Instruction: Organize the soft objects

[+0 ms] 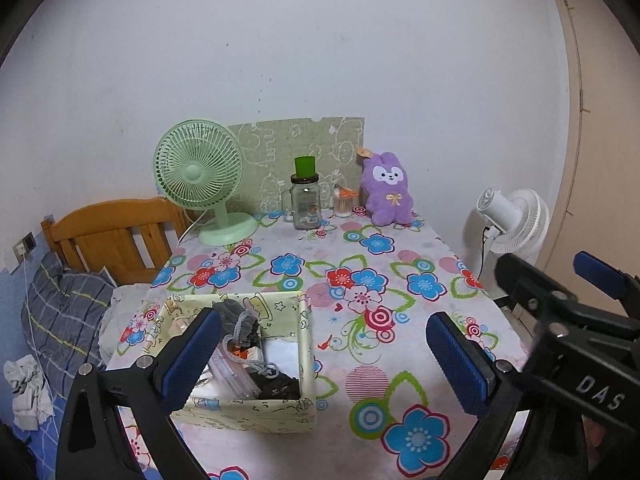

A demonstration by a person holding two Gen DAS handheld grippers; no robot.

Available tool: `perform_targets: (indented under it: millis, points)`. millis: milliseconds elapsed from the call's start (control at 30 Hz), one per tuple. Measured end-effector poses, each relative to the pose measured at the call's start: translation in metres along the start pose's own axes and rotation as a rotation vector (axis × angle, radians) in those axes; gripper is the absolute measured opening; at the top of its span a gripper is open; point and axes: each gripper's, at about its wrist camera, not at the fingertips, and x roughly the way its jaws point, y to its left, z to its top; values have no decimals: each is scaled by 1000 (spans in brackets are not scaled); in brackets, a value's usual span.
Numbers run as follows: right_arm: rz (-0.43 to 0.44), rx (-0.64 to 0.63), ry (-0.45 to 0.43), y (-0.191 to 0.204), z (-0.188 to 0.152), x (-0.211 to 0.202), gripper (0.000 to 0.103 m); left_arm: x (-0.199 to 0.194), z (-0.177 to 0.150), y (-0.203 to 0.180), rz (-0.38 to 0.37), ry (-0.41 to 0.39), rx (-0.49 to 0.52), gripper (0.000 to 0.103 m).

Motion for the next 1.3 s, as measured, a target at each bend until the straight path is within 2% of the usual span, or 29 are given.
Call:
perform_targets:
  millis: [500, 1300]
  points:
    - [-29, 11, -42, -16, 1, -26, 100, -20, 2, 12, 25, -36, -34, 103]
    - [9, -27, -28, 5, 0, -19, 100, -24, 0, 35, 72, -47, -72, 103]
